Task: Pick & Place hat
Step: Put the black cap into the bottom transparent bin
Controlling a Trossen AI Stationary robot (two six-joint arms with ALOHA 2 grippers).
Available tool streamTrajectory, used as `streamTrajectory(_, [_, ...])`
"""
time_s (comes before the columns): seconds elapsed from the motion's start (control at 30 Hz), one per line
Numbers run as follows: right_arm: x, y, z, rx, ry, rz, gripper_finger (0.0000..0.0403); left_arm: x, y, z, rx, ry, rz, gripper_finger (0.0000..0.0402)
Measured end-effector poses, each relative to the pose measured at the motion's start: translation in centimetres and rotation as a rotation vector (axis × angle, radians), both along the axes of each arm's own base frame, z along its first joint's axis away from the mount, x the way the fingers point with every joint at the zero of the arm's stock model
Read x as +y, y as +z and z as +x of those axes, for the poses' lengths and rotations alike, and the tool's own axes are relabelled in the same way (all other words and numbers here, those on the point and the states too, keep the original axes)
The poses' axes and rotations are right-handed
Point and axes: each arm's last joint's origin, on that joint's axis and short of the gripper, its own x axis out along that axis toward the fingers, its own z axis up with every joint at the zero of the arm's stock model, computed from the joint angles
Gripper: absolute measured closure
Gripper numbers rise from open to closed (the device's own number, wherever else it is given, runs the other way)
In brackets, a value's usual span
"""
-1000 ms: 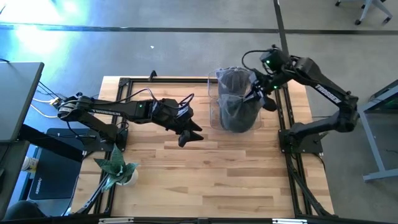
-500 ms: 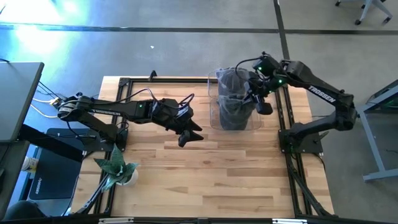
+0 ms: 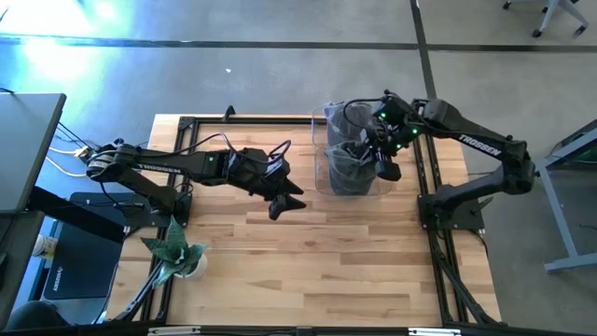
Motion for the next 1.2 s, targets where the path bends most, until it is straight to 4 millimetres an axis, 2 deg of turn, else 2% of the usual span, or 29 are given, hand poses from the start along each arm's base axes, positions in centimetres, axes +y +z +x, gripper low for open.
streamTrajectory(0.33, [0.9, 0.3, 0.8, -0.039, -0.056, 0.132, 0.0372, 0.1, 0.0, 0.0, -0.002, 0.023, 0.01, 0.0142])
streamTrajectory(0.47, [0.6, 0.2, 0.9, -0.034, -0.082, 0.118, 0.0364, 0.1, 0.0, 0.0, -0.003, 0.032, 0.017, 0.0142])
streamTrajectory(0.67, [-0.8, -2.3, 1.7, 0.062, -0.124, 0.142, 0.0369, 0.1, 0.0, 0.0, -0.005, 0.028, 0.037, 0.0142])
streamTrajectory(0.9, [-0.9, -3.9, 1.5, 0.123, -0.136, 0.165, 0.036, 0.1, 0.0, 0.0, -0.005, 0.032, 0.034, 0.0142])
streamTrajectory(1.07, [-1.0, -3.2, 1.3, 0.119, -0.167, 0.168, 0.0365, 0.2, 0.0, 0.0, -0.005, 0.043, 0.038, 0.0142])
streamTrajectory(1.2, [-1.3, -2.7, 1.2, 0.116, -0.193, 0.116, 0.0356, 0.4, 0.0, 0.1, -0.006, 0.122, 0.073, 0.0142])
